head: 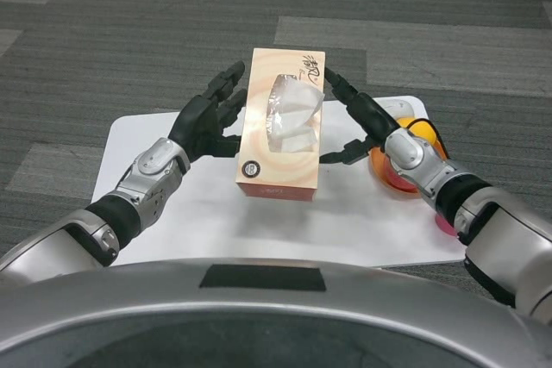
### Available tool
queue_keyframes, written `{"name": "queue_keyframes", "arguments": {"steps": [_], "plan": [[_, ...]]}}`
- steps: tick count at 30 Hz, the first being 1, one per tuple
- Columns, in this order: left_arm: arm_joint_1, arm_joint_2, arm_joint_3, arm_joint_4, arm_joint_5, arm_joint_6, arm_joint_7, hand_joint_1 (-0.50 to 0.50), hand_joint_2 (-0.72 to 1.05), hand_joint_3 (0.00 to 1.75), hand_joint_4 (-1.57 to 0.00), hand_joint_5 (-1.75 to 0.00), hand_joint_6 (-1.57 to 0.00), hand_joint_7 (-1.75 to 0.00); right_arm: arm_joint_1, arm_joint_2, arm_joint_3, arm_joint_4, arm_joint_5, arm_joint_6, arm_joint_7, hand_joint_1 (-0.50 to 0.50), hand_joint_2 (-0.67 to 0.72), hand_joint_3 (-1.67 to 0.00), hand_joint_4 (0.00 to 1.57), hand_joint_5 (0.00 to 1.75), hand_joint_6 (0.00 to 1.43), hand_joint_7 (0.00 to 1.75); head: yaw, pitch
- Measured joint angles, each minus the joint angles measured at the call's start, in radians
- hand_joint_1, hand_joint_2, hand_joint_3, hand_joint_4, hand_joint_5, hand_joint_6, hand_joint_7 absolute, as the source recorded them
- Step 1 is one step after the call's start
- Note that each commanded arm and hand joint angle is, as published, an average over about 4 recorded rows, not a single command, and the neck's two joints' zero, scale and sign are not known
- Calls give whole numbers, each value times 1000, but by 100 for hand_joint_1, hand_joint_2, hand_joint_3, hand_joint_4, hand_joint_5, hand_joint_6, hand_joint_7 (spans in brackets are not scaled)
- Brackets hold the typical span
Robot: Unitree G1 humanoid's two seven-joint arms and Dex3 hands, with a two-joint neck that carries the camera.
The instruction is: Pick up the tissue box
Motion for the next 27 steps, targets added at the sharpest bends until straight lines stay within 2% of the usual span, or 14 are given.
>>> {"name": "queue_keyframes", "arguments": {"steps": [27], "plan": [[7,9,10,-30,1,4,0,50,105,17,0,0,0,0,0,-13,-9,-30,0,0,1,-46,-54,-48,0,0,0,0,-1,-4]]}}
